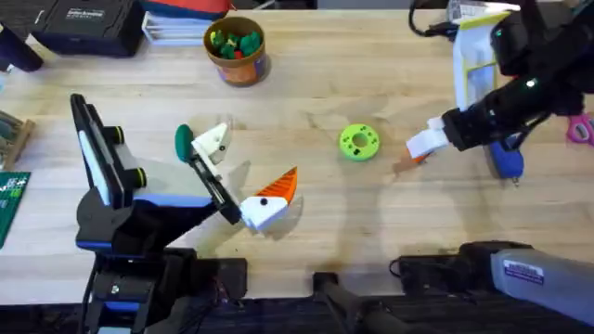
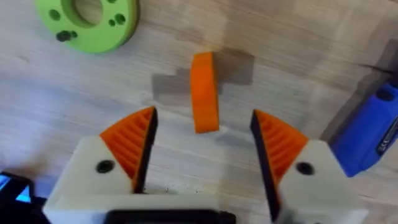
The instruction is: Pick up the gripper from the table and insert it into the empty holder that is missing its gripper. Then pick up a screw, insert it into the mounting hole, and use the screwdriver to tighten it. Finally, clean up the table by picking up the vegetable and placing it into the bucket.
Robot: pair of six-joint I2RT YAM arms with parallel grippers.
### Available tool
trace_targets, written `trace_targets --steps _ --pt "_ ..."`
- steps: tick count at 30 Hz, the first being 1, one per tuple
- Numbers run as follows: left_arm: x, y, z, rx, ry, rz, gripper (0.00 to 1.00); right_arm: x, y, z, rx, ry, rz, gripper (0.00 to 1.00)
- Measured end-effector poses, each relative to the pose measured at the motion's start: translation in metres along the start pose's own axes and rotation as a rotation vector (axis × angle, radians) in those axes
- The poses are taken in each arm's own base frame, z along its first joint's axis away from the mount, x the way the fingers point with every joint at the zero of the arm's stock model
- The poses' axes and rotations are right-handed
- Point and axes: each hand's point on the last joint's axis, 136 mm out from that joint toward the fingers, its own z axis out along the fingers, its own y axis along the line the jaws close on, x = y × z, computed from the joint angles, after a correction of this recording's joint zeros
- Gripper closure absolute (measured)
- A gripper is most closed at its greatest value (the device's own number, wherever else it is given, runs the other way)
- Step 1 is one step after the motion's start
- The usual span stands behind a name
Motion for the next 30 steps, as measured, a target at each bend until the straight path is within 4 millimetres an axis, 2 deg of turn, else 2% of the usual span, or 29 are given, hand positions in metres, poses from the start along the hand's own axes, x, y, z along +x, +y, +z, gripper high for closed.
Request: trace_targets --steps 3,8,15,17,21,26,28,30 --pt "0.000 0.000 0.000 0.002 0.000 0.000 0.015 -0.004 -0.003 0.005 0.011 0.001 -0.010 0.272" --pt "0.000 -0.001 0.000 0.004 0.000 0.000 0.015 -0.004 -0.005 0.009 0.013 0.019 -0.011 0.413" --pt "0.000 -0.001 0.000 0.005 0.000 0.000 0.015 -0.008 -0.003 0.015 0.010 0.028 -0.025 0.493" --pt "0.000 -0.001 0.000 0.005 0.001 0.000 0.015 -0.008 -0.002 0.015 0.009 0.028 -0.035 0.621" --pt "0.000 -0.001 0.000 0.005 0.000 0.000 0.015 -0.009 -0.002 0.015 0.012 0.026 -0.038 0.971" --pt "0.000 -0.001 0.000 0.006 0.001 0.000 0.015 -0.006 -0.001 0.008 0.010 0.038 -0.039 0.986" --pt "0.000 -0.001 0.000 0.006 0.001 0.000 0.015 -0.007 0.000 -0.007 0.014 0.023 -0.040 0.987" --pt "0.000 -0.001 0.000 0.007 0.001 0.000 0.015 -0.017 -0.001 -0.030 0.032 -0.051 -0.044 0.987"
